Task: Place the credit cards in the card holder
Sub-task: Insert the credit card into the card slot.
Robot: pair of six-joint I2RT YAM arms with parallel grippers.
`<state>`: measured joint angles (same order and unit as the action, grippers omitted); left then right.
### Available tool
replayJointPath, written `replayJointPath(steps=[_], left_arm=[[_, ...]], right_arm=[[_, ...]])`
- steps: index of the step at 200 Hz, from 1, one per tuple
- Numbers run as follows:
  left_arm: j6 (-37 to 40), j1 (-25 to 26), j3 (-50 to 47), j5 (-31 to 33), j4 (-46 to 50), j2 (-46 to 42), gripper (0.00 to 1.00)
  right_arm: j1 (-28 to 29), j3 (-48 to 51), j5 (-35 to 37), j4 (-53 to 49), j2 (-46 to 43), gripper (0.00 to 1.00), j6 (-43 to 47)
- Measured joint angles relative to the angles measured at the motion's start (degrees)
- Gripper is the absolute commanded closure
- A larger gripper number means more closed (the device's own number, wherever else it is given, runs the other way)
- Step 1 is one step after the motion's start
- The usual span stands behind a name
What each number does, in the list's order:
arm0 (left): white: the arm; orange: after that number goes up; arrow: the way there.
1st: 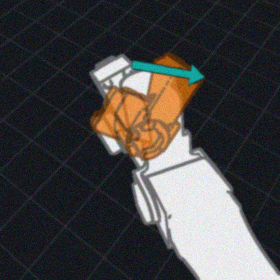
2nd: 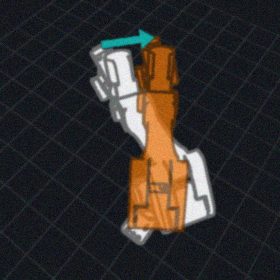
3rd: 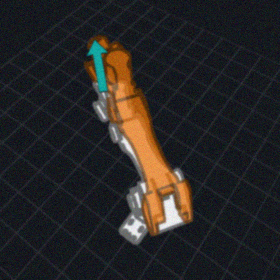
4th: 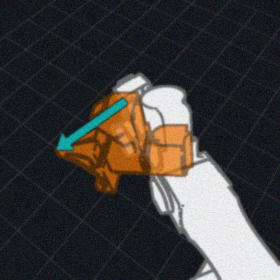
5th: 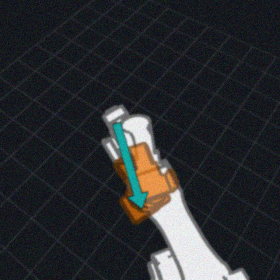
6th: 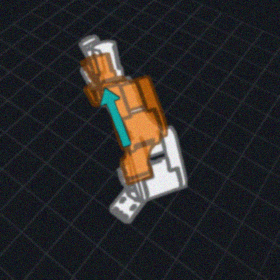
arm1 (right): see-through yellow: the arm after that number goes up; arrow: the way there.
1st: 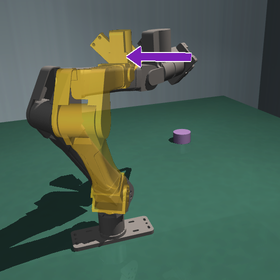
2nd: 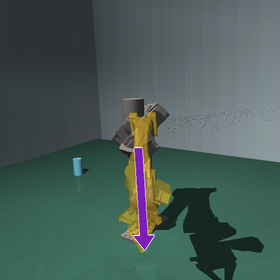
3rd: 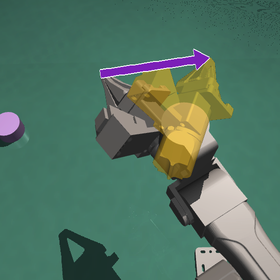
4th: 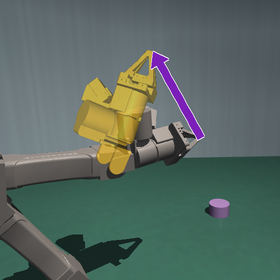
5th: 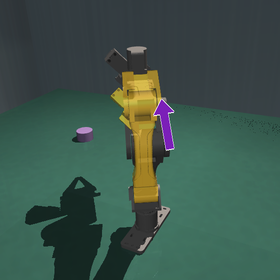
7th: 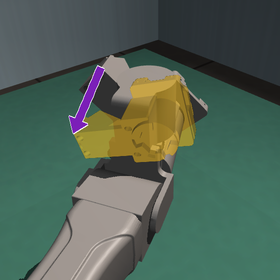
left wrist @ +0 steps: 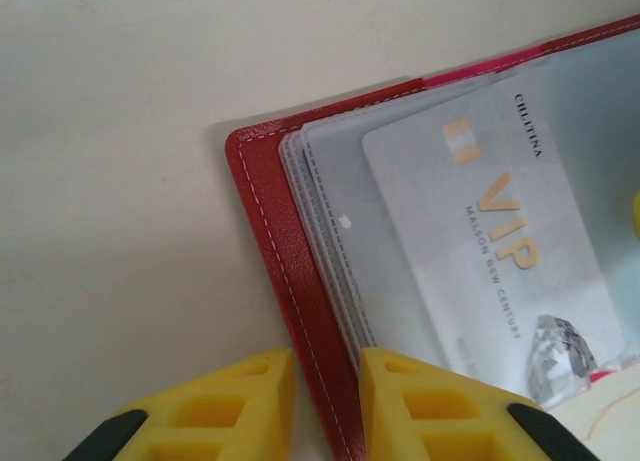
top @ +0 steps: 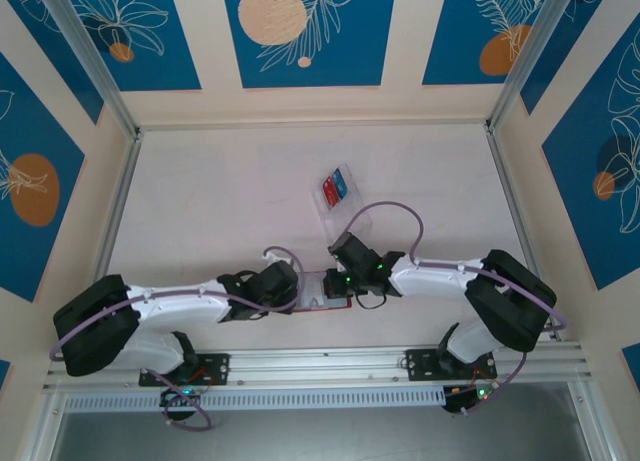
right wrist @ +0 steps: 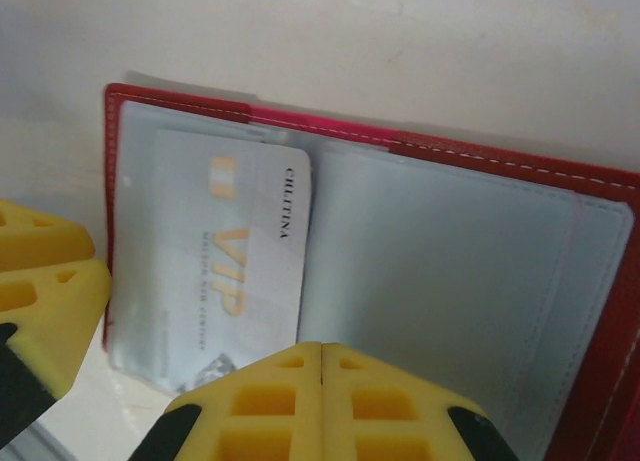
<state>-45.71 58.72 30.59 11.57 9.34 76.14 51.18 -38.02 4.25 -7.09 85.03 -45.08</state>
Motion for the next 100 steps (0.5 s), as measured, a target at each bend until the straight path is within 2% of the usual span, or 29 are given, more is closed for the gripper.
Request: replayJointPath(steps=[60, 100], left_arm=[[0.7, -0.1, 0.1, -0.4, -2.1, 2.5, 0.78], [0.7, -0.1, 0.1, -0.4, -2.2, 2.5, 0.78]], right_arm=[[0.1, -3.9, -0.1, -0.5, 5.7, 1.00, 0.7], [0.6, -4.8, -0.5, -0.7, 6.3, 1.00, 0.8]])
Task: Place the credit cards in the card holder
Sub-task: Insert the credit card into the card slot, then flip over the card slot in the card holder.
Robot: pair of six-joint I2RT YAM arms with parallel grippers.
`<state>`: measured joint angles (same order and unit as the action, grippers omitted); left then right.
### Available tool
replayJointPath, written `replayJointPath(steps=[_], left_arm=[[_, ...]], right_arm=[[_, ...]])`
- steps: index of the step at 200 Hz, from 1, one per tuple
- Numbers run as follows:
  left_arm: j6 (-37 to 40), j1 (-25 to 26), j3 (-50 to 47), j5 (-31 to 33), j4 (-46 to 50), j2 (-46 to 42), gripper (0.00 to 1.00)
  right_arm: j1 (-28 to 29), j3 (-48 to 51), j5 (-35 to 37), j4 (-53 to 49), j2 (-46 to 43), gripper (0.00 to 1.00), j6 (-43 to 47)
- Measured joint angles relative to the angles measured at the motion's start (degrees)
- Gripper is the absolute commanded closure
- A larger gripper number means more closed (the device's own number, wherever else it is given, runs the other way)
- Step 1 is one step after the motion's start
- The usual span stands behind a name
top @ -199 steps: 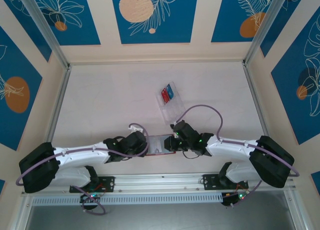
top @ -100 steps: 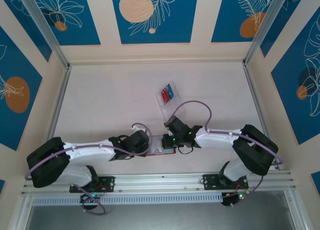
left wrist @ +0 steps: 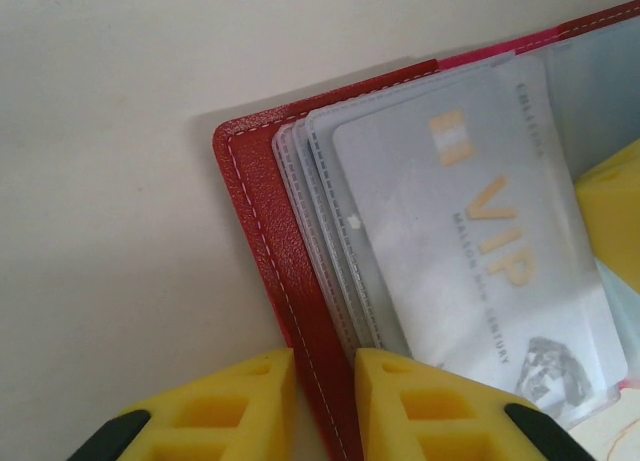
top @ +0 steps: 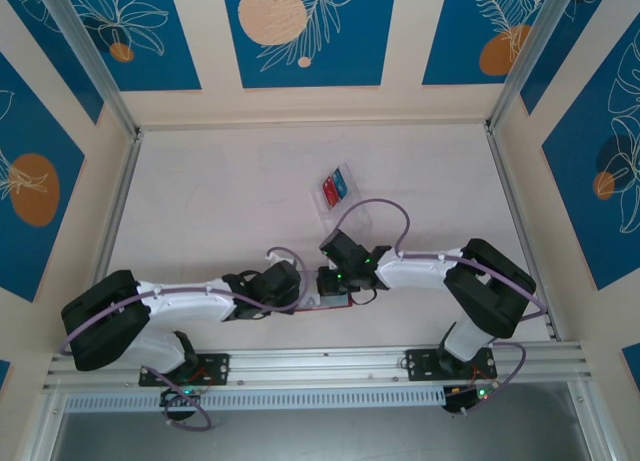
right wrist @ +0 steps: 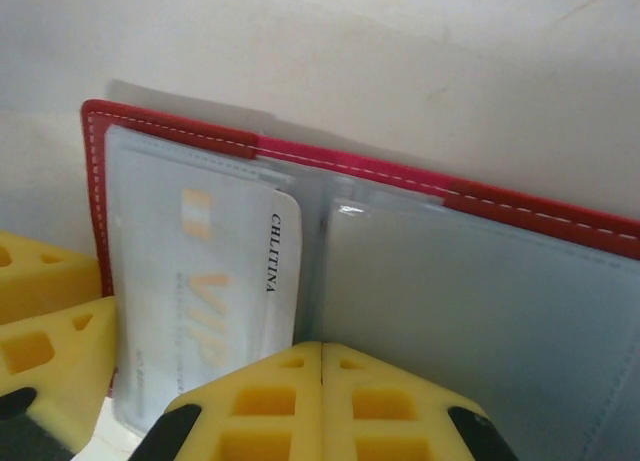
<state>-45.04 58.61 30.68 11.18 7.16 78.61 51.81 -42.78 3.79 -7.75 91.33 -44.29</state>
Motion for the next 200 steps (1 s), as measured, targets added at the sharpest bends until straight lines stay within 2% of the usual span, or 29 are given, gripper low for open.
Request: replayJointPath(steps=[29, 83, 156, 200], left_arm=[[0.0, 0.0, -0.3, 0.0, -0.4, 0.0, 0.77], [0.0, 0.0, -0.5, 0.0, -0.5, 0.0, 0.77], [-1.1, 0.0, -3.2, 0.1, -4.4, -1.3, 0.77], [-1.2, 0.0, -3.4, 0.3, -4.9, -1.3, 0.77]], right_arm=[[0.5, -0.3, -0.7, 0.3, 0.0, 1.00, 0.0], [0.5, -0.7, -1.4, 0.8, 1.3, 0.91, -0.2], [1.4, -8.3, 6.2, -12.4, -5.0, 0.77, 5.6], [-0.5, -9.9, 9.9, -17.3, -3.4, 0.72, 8.8]])
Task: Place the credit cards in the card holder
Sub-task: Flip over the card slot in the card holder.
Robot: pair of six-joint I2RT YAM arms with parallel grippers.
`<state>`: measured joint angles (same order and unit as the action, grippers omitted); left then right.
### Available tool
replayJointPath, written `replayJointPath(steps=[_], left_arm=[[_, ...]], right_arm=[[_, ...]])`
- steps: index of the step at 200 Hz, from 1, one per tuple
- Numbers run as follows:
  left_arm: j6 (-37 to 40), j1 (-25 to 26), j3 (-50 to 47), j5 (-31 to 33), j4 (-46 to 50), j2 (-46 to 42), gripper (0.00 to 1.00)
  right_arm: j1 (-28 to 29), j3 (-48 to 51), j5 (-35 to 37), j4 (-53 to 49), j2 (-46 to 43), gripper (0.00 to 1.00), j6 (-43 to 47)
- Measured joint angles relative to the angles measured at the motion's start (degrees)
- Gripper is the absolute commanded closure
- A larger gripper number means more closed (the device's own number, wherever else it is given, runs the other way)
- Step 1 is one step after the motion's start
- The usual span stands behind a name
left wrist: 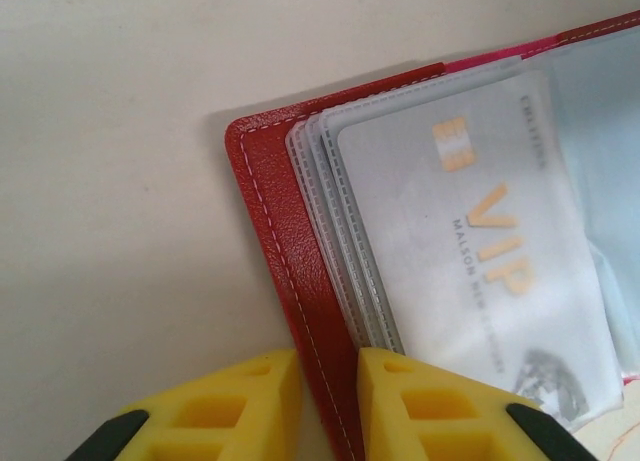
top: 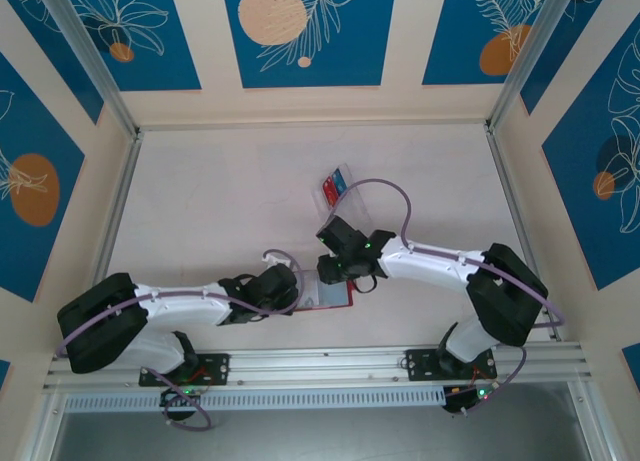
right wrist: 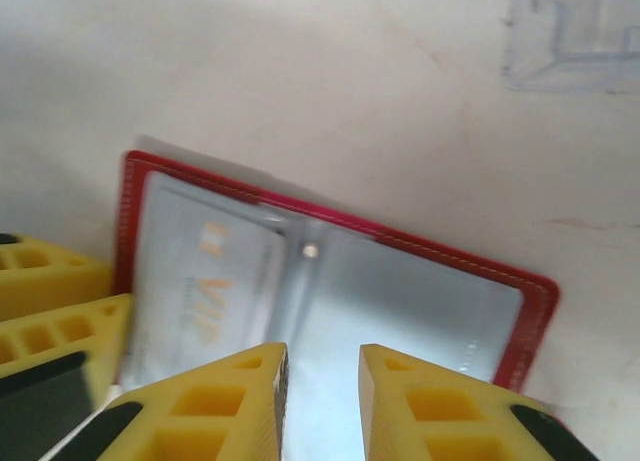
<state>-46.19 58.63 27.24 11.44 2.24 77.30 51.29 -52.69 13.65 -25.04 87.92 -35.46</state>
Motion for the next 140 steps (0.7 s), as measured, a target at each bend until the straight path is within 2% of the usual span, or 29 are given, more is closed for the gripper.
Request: replayJointPath(steps=[45, 92, 140], left_arm=[[0.0, 0.0, 0.0, 0.0, -0.1, 0.0, 0.76], [0.0, 0.0, 0.0, 0.0, -0.1, 0.0, 0.76], [0.0, 0.0, 0.0, 0.0, -0.1, 0.0, 0.76]], right_arm=[[-0.1, -2.2, 3.2, -2.1, 5.5, 0.69, 1.0], [2.0, -5.4, 10.0, -5.2, 11.4, 0.67, 0.3], [3.7, -6.6, 13.2, -6.1, 12.8, 0.71, -2.0]])
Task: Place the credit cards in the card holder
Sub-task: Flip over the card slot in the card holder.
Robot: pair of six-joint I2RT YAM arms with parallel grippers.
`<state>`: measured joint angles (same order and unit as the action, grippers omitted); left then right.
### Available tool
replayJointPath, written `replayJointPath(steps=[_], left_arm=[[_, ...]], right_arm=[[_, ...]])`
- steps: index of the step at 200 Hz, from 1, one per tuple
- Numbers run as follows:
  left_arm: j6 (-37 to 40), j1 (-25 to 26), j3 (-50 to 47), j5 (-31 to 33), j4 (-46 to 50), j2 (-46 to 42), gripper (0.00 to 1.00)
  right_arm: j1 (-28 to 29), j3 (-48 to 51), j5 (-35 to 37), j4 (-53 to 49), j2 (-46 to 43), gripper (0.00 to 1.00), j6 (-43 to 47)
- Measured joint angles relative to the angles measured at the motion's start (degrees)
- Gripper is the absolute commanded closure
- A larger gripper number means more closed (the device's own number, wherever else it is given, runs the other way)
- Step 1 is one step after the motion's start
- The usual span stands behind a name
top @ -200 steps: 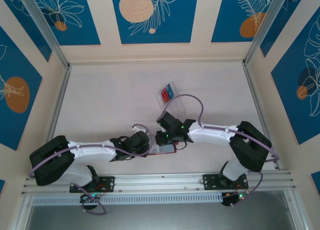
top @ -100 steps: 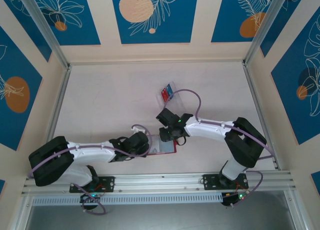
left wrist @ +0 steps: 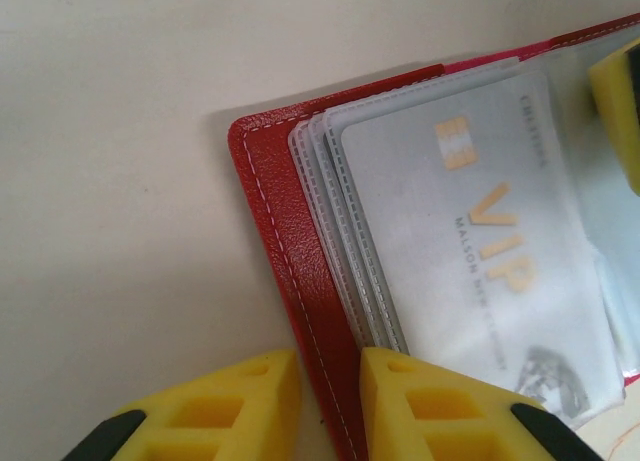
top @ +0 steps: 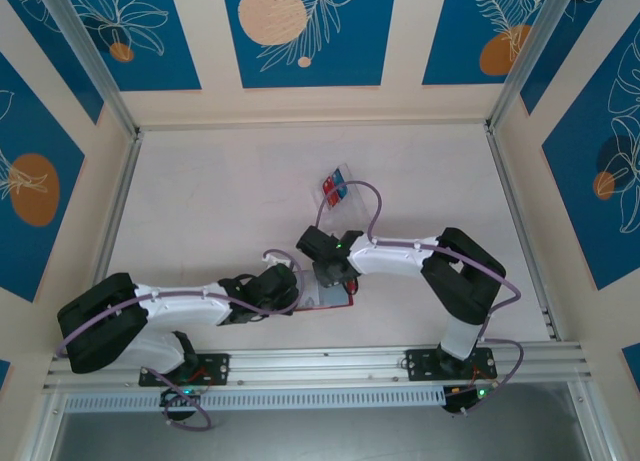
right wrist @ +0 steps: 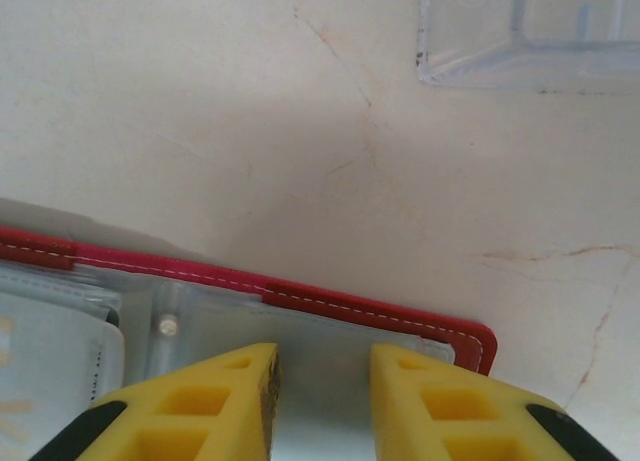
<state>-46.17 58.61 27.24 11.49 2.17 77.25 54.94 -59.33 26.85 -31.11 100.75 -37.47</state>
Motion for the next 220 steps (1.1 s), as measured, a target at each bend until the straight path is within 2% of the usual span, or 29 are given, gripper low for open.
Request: replayJointPath(steps=[63, 194, 220], left_arm=[[0.0, 0.0, 0.0, 0.0, 0.2, -0.3, 0.75], [0.0, 0.1, 0.0, 0.0, -0.3, 0.5, 0.75], [0.0, 0.2, 0.2, 0.2, -0.3, 0.6, 0.75]], right_arm=[[0.2, 2.1, -1.4, 3.6, -1.3, 1.00, -3.3], [2.1, -3.7, -2.3, -2.0, -2.3, 1.00, -2.1], [2.1, -4.4, -4.6, -1.2, -2.3, 0.91, -1.9]])
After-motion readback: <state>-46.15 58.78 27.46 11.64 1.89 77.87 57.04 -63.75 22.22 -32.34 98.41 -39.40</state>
